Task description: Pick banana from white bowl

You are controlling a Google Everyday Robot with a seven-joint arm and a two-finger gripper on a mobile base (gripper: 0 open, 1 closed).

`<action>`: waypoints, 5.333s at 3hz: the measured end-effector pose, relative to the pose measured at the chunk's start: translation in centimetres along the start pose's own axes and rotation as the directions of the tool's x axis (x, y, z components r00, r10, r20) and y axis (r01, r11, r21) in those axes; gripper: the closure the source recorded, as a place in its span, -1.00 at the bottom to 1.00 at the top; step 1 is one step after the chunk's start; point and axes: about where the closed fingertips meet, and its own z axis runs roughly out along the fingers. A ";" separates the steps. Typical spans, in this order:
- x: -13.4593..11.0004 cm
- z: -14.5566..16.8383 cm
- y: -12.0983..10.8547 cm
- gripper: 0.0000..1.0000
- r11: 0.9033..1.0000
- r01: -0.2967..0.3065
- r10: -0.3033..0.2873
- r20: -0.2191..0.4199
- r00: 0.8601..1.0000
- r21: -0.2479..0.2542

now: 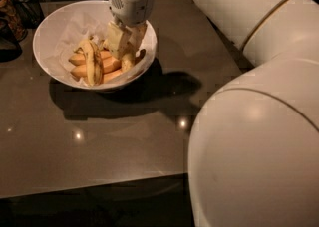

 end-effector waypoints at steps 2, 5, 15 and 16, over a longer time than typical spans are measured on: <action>-0.5 -0.2 0.4 1.00 1.000 0.011 -0.011 0.028 1.000 0.007; 0.5 -4.7 4.7 1.00 0.989 0.142 -0.144 0.114 0.983 0.030; 16.2 -9.3 17.4 1.00 0.981 0.164 -0.142 0.196 0.970 -0.101; 16.3 -9.4 17.5 1.00 0.981 0.165 -0.143 0.197 0.970 -0.100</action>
Offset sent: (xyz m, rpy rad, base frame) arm -0.0100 0.0015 0.0098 0.0040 -0.0223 0.0173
